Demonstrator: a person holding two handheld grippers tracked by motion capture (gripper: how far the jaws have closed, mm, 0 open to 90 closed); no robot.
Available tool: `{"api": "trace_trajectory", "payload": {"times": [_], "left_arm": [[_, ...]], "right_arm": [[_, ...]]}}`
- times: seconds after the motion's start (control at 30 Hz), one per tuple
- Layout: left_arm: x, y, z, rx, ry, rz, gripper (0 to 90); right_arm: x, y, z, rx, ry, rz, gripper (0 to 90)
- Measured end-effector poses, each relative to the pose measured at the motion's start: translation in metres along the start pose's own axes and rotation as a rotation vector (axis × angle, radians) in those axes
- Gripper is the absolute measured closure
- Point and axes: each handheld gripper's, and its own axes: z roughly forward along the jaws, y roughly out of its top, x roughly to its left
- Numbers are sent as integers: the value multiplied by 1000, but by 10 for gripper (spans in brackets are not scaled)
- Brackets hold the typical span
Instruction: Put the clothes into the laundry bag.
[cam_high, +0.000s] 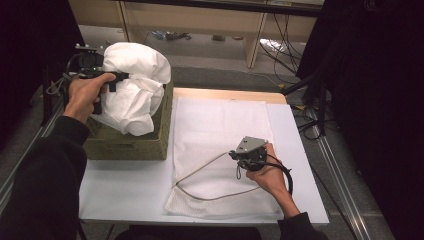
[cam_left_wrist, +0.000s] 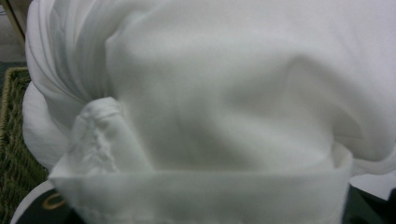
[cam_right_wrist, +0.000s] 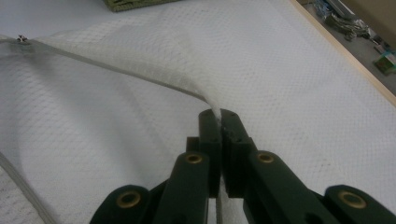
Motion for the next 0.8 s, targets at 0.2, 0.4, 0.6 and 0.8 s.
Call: {"api": "trace_trajectory", "payload": {"times": [0.2, 0.4, 0.6, 0.8], "left_arm": [[-19, 9, -22, -28, -46, 39, 581], [-46, 17, -49, -47, -169, 70, 580], [-82, 6, -77, -56, -300, 146, 578], [-123, -30, -98, 6, -445, 194, 576]], "right_arm": [[-3, 0, -2, 1, -9, 9, 895], [-6, -2, -3, -4, -17, 25, 895], [-15, 0, 0, -15, -27, 11, 895], [-22, 7, 2, -17, -25, 27, 896]]}}
